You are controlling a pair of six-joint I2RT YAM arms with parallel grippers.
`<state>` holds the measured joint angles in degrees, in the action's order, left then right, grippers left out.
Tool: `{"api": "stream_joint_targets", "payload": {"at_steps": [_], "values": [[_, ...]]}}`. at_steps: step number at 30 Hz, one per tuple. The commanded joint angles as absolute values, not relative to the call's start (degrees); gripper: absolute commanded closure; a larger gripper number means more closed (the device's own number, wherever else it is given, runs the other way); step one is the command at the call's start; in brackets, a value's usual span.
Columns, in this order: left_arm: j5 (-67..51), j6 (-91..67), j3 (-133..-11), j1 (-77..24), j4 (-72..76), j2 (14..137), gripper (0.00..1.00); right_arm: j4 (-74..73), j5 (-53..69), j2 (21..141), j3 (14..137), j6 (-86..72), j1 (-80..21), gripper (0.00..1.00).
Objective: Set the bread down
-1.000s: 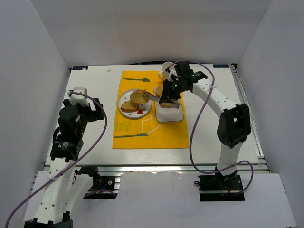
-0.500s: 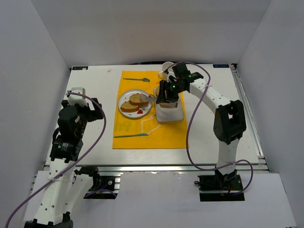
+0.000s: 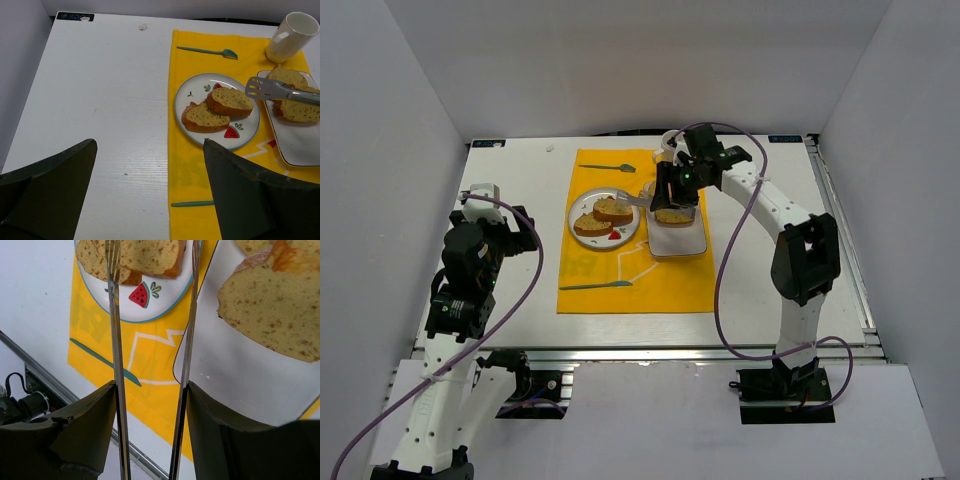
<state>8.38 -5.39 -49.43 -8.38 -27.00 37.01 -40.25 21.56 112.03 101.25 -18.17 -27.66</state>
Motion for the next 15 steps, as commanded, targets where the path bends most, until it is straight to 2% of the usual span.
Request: {"api": "stream_joint_targets", "payload": {"at_steps": [1,7,12,15], "values": [[7.74,-5.45,-50.10,-8.53,-27.07,36.65,0.02,-43.58,18.99,107.32,105.20,-16.61,-27.60,0.38],[7.56,-5.36,-49.92,-8.53,-27.25,36.12,0.02,-46.76,10.48,99.52,103.45,-17.14,-26.90,0.38],[7.47,-5.45,-48.87,-8.53,-27.25,35.60,0.02,-45.01,2.64,91.86,97.13,-17.06,-15.32,0.38],[7.73,-5.62,-48.52,-8.53,-26.98,35.51,0.02,-40.53,0.36,91.93,93.71,-13.90,-7.22,0.37]]}}
